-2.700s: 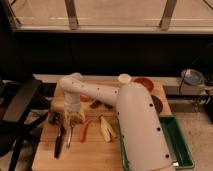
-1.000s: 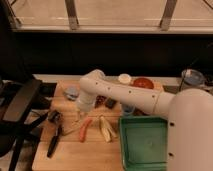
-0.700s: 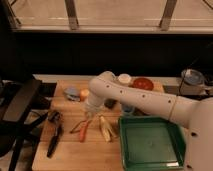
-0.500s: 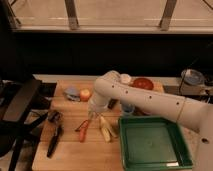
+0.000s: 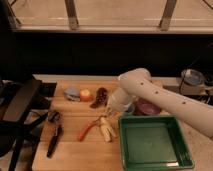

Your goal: Place fork in tray

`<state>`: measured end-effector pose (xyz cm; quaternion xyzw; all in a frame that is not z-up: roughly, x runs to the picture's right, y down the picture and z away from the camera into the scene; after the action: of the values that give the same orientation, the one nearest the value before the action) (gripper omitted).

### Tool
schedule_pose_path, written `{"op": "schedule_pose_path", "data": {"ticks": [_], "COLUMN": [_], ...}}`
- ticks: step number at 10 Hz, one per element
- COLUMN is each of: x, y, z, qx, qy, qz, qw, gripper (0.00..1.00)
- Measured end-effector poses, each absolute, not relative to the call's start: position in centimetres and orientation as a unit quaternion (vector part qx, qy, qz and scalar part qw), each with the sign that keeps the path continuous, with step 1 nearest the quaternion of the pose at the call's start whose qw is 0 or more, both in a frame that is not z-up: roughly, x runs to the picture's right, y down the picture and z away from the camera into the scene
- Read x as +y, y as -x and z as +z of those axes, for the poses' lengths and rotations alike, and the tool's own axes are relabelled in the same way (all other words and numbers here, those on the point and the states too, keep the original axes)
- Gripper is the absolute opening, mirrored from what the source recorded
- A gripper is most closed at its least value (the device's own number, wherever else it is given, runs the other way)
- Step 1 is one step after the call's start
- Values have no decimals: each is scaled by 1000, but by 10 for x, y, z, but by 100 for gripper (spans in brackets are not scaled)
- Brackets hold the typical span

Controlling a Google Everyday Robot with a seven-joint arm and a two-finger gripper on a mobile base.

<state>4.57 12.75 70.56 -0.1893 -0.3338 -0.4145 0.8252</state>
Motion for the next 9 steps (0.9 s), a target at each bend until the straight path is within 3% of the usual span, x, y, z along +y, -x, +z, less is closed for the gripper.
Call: {"op": "schedule_pose_path", "data": {"ticks": [6, 9], "x": [146, 166], "y": [-148, -164], "z": [615, 604], "qx": [-268, -244], "qy": [160, 171], "qz": [-285, -237], "qw": [906, 925], "gripper": [0, 0]}}
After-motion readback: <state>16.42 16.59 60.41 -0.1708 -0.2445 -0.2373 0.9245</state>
